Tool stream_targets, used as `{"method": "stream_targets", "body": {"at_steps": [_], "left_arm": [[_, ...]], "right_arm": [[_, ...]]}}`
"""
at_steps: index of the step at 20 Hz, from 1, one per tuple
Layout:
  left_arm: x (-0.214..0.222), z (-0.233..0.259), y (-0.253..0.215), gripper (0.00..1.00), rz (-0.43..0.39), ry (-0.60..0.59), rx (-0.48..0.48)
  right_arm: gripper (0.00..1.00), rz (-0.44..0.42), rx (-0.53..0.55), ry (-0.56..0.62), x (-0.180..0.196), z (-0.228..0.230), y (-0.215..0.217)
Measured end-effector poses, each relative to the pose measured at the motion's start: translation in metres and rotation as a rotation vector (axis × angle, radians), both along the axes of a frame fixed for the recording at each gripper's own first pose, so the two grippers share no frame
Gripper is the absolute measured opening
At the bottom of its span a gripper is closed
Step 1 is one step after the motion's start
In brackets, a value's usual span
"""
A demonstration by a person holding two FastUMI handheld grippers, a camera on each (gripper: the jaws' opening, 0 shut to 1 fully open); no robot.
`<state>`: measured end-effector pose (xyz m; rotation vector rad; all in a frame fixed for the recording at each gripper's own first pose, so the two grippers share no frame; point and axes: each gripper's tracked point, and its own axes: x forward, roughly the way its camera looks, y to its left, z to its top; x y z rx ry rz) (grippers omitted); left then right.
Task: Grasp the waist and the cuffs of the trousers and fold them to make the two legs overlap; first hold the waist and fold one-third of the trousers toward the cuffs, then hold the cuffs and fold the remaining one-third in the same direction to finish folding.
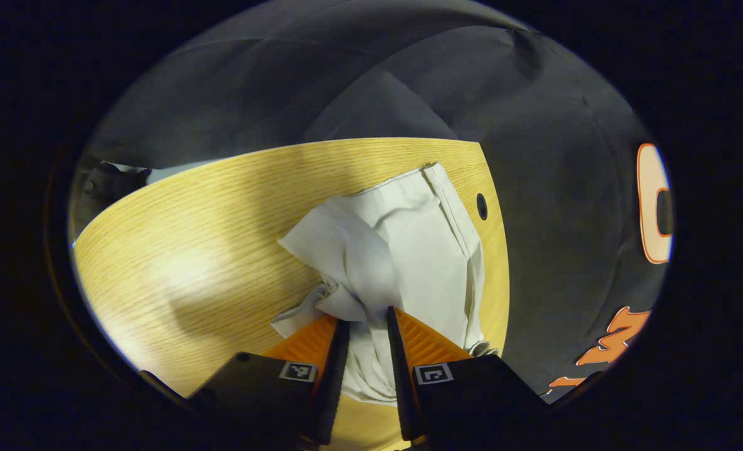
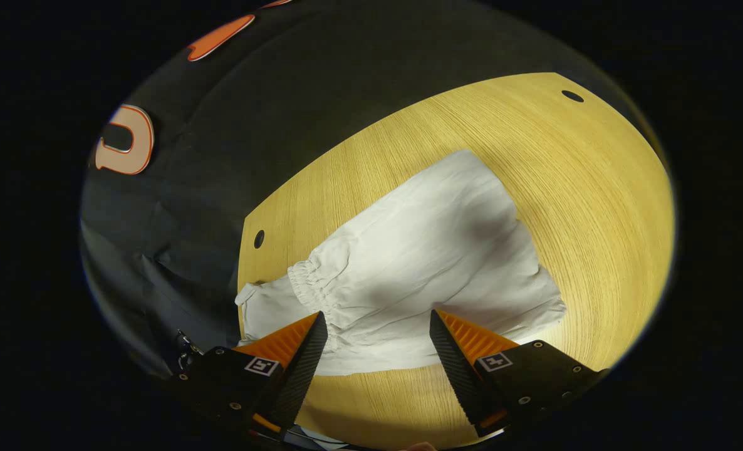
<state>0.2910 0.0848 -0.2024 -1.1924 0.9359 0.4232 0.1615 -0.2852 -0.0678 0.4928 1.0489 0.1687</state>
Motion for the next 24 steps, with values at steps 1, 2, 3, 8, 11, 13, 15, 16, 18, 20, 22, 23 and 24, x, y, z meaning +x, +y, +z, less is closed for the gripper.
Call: {"method": "stream_targets", "body": {"at_steps": [1, 2, 3, 8, 11, 13, 15, 16, 18, 20, 22, 23, 24], "left_arm": [[0.006, 0.001, 0.003, 0.09, 0.042, -0.012, -0.024], [0.011, -0.002, -0.002, 0.08, 0.049, -0.044, -0.044], [0.009, 0.000, 0.001, 0.04, 0.060, -0.072, -0.051], [0.019, 0.043, 0.002, 0.04, 0.041, -0.252, 0.011], [0.030, 0.079, -0.010, 0.04, -0.041, -0.345, 0.088], [0.041, 0.105, -0.025, 0.04, -0.100, -0.414, 0.132], [0.054, 0.136, -0.047, 0.04, -0.150, -0.484, 0.145], [0.061, 0.149, -0.059, 0.04, -0.170, -0.515, 0.145], [0.070, 0.173, -0.088, 0.04, -0.209, -0.567, 0.143], [0.073, 0.197, -0.119, 0.04, -0.246, -0.607, 0.140], [0.078, 0.214, -0.152, 0.04, -0.285, -0.639, 0.148], [0.080, 0.220, -0.168, 0.03, -0.306, -0.648, 0.156], [0.082, 0.224, -0.183, 0.04, -0.325, -0.654, 0.161]], "right_arm": [[0.99, 0.001, 0.004, 0.006, -0.002, -0.002, 0.001], [0.99, 0.004, 0.007, 0.012, -0.004, -0.004, 0.001], [0.98, 0.008, 0.007, 0.017, -0.007, -0.005, 0.001], [0.99, 0.018, 0.009, 0.005, -0.010, -0.002, -0.001], [0.99, 0.011, 0.001, -0.020, -0.009, 0.003, -0.009], [0.99, 0.010, 0.000, -0.029, -0.010, 0.006, -0.019], [0.99, 0.005, 0.013, -0.033, -0.013, 0.007, -0.026], [0.99, 0.000, 0.016, -0.036, -0.014, 0.008, -0.032], [0.99, -0.009, 0.016, -0.045, -0.018, 0.009, -0.047], [0.99, -0.022, 0.020, -0.056, -0.021, 0.013, -0.066], [0.99, -0.040, 0.022, -0.066, -0.023, 0.015, -0.088], [0.98, -0.049, 0.024, -0.071, -0.025, 0.016, -0.100], [0.99, -0.059, 0.027, -0.076, -0.026, 0.017, -0.113]]}}
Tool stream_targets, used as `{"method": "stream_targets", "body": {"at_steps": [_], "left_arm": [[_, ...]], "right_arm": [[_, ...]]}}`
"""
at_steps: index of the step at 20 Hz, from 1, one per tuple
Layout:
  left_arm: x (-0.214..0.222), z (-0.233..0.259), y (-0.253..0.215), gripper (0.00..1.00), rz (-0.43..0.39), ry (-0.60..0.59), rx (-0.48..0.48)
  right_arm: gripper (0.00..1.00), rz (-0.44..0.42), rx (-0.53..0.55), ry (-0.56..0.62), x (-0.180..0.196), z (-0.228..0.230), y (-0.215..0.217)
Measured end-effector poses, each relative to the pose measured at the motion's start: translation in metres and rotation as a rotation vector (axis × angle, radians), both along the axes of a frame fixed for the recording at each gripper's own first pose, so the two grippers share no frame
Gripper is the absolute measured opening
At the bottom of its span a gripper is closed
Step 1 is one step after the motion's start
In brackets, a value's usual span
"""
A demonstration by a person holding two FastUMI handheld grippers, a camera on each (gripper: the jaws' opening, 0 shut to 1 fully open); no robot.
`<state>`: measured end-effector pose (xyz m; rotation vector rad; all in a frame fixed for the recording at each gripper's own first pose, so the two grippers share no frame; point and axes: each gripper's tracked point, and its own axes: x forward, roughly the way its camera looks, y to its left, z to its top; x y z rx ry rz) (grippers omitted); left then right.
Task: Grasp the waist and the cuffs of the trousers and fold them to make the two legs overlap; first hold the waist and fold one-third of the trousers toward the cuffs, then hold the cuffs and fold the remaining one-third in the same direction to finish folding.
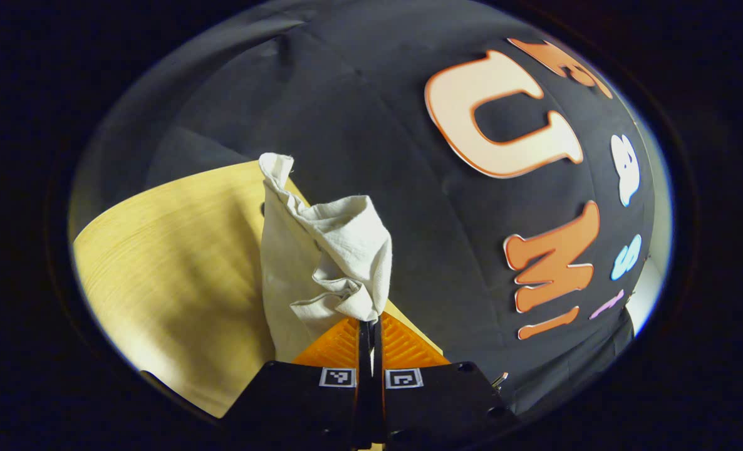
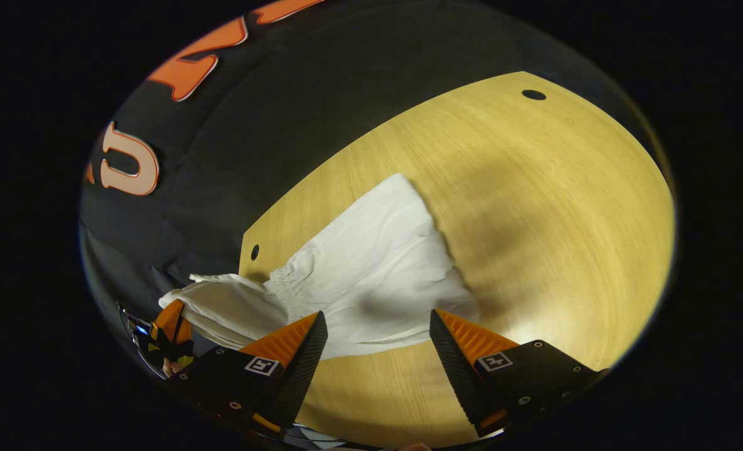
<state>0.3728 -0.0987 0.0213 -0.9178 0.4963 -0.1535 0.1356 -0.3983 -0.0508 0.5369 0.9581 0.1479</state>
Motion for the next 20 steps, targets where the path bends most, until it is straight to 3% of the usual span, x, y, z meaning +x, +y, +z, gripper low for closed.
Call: {"method": "stream_targets", "body": {"at_steps": [4, 11, 15, 20], "left_arm": [[0.001, 0.016, -0.071, 0.04, -0.069, -0.019, 0.011], [0.003, -0.007, -0.211, 0.04, -0.217, 0.017, 0.054], [0.003, -0.036, -0.285, 0.04, -0.298, 0.079, 0.106], [-0.015, -0.079, -0.333, 0.04, -0.368, 0.177, 0.173]], "right_arm": [[0.99, -0.031, 0.015, -0.017, -0.009, 0.002, -0.064], [0.98, -0.105, 0.048, -0.019, -0.051, 0.027, -0.170], [0.99, -0.141, 0.057, -0.002, -0.059, 0.016, -0.202], [0.99, -0.173, 0.074, 0.018, -0.066, 0.005, -0.223]]}}
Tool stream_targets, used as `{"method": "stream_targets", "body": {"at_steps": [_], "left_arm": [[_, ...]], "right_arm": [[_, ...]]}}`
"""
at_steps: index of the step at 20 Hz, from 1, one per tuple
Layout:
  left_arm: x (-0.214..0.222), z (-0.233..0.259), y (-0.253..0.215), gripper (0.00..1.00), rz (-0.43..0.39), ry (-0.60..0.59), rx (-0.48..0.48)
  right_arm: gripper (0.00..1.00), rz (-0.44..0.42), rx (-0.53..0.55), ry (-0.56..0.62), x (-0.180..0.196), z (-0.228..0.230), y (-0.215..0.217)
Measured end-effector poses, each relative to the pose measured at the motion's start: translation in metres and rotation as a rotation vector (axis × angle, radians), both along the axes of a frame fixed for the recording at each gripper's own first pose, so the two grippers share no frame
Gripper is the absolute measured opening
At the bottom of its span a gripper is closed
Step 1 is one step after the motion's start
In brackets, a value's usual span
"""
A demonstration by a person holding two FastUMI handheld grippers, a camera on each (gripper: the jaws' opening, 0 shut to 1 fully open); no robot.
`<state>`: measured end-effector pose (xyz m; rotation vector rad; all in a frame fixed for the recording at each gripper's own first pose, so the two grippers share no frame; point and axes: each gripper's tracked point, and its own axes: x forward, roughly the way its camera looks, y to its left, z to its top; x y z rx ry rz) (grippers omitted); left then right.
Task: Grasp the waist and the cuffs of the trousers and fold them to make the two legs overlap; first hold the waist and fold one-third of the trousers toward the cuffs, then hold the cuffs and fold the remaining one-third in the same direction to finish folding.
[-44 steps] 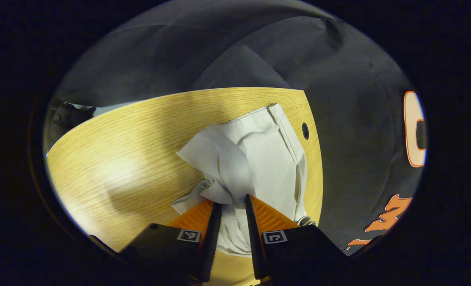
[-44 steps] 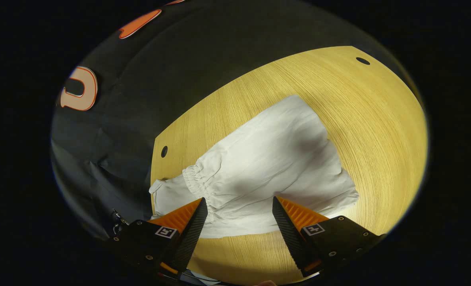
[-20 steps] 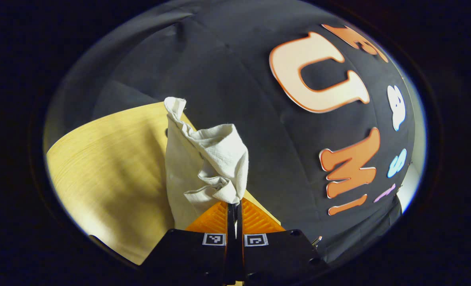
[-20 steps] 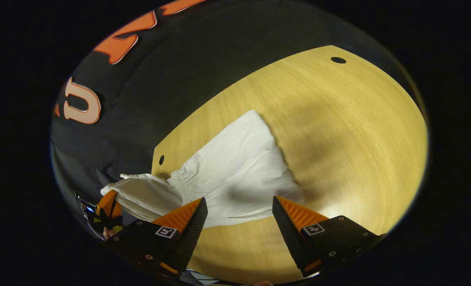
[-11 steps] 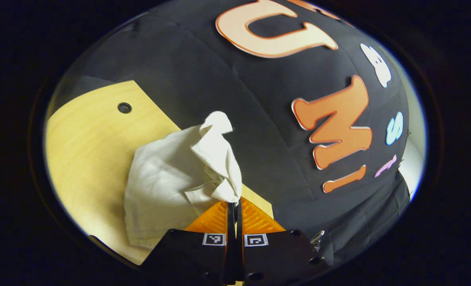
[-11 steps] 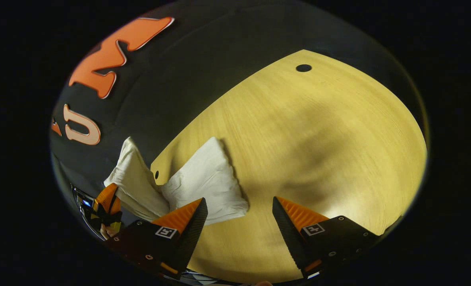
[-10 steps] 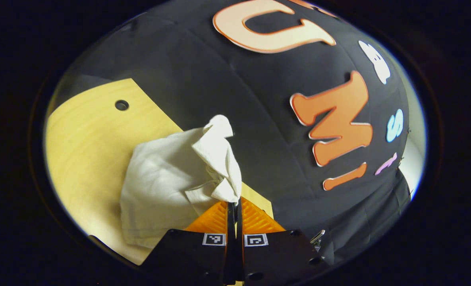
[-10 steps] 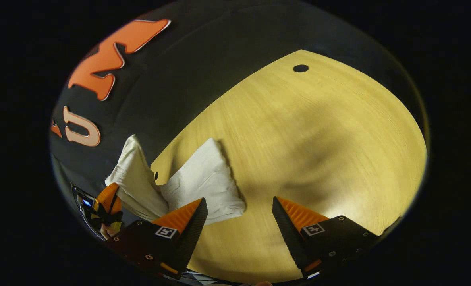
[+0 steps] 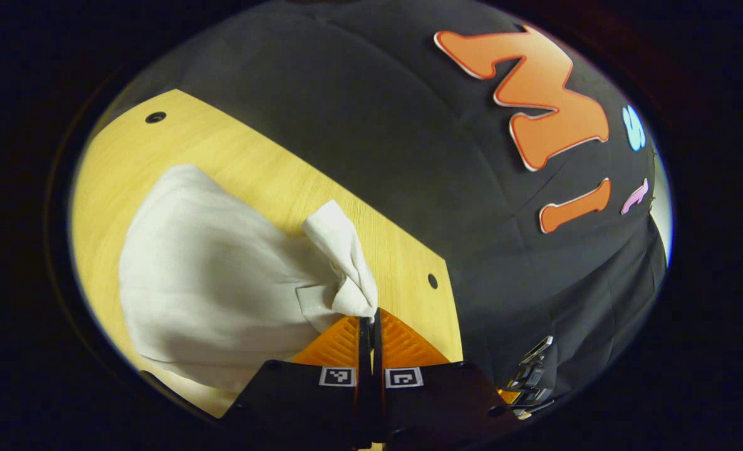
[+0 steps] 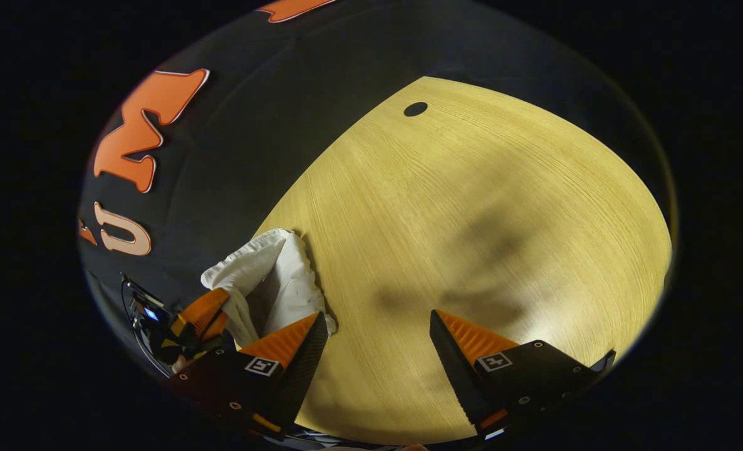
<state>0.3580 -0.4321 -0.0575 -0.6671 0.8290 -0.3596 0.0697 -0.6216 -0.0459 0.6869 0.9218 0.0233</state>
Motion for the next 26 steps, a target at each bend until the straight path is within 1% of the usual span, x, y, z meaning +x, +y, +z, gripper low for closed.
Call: {"method": "stream_targets", "body": {"at_steps": [2, 5, 8, 10, 11, 13, 15, 17, 19, 22, 24, 26], "left_arm": [[-0.004, -0.018, -0.008, 0.04, -0.017, 0.031, 0.052], [-0.013, -0.045, -0.006, 0.04, -0.047, 0.072, 0.165], [-0.018, -0.056, -0.008, 0.04, -0.085, 0.061, 0.251], [-0.022, -0.054, -0.012, 0.08, -0.128, 0.041, 0.280], [-0.026, -0.053, -0.010, 0.14, -0.144, 0.034, 0.283], [-0.037, -0.046, -0.018, 0.57, -0.183, 0.025, 0.275], [-0.041, -0.046, -0.010, 1.00, -0.192, -0.004, 0.329], [-0.039, -0.035, 0.007, 1.00, -0.187, -0.061, 0.388], [-0.035, -0.014, 0.027, 1.00, -0.168, -0.122, 0.419], [-0.026, 0.017, 0.064, 1.00, -0.103, -0.219, 0.482], [-0.017, 0.040, 0.087, 1.00, -0.050, -0.282, 0.506], [-0.019, 0.066, 0.110, 1.00, 0.001, -0.341, 0.518]], "right_arm": [[0.99, -0.006, -0.001, 0.004, 0.000, -0.002, -0.004], [0.99, -0.005, -0.004, 0.002, -0.001, -0.003, -0.003], [0.99, -0.003, -0.005, -0.001, -0.002, 0.001, -0.003], [0.99, 0.001, -0.003, 0.001, -0.001, 0.000, 0.001], [0.99, 0.005, -0.002, 0.003, -0.001, -0.001, 0.003], [0.99, 0.019, -0.009, 0.004, 0.001, -0.001, 0.011], [0.98, 0.040, -0.025, -0.006, 0.003, 0.002, 0.019], [0.99, 0.062, -0.050, -0.028, 0.005, 0.010, 0.023], [0.99, 0.080, -0.075, -0.056, 0.007, 0.022, 0.029], [0.99, 0.118, -0.136, -0.131, 0.016, 0.047, 0.042], [0.98, 0.143, -0.191, -0.192, 0.022, 0.064, 0.049], [0.98, 0.168, -0.230, -0.264, 0.027, 0.085, 0.060]]}}
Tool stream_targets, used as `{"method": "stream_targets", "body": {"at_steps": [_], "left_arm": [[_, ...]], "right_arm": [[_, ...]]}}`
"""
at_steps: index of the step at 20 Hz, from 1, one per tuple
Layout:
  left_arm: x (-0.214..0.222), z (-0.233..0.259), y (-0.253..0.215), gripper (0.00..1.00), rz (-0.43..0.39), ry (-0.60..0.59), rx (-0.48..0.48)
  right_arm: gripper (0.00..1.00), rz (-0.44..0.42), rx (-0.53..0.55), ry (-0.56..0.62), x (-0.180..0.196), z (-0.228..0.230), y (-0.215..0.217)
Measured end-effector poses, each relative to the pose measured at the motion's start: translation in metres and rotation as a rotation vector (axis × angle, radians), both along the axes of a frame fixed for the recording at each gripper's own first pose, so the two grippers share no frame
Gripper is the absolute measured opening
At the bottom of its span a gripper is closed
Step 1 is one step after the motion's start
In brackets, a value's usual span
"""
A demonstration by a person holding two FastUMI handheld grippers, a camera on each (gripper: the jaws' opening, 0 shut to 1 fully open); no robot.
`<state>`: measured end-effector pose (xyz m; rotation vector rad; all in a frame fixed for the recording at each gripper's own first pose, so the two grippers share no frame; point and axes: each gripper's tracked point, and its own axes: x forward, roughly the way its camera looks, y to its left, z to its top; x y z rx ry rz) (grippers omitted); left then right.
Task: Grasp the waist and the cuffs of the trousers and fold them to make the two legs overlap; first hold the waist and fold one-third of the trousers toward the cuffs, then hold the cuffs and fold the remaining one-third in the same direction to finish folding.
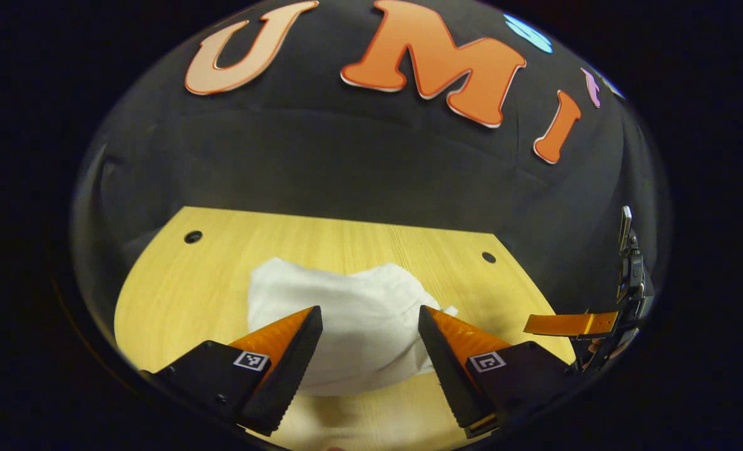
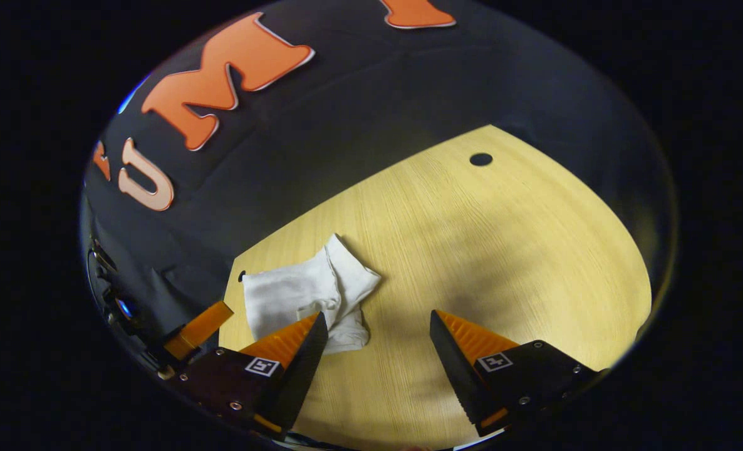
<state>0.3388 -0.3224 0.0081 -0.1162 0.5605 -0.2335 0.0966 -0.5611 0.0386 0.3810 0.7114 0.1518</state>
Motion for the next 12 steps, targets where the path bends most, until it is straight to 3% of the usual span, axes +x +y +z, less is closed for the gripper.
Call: {"method": "stream_targets", "body": {"at_steps": [3, 7, 12], "left_arm": [[-0.009, 0.032, 0.039, 1.00, 0.051, -0.089, 0.031], [-0.009, 0.067, 0.057, 1.00, 0.080, -0.198, -0.012], [-0.018, 0.113, 0.107, 1.00, 0.150, -0.357, 0.060]], "right_arm": [[0.98, 0.021, -0.044, -0.111, 0.002, 0.032, 0.017], [0.98, 0.028, -0.100, -0.296, -0.001, 0.081, 0.037], [0.98, 0.014, -0.124, -0.493, -0.022, 0.131, 0.070]]}}
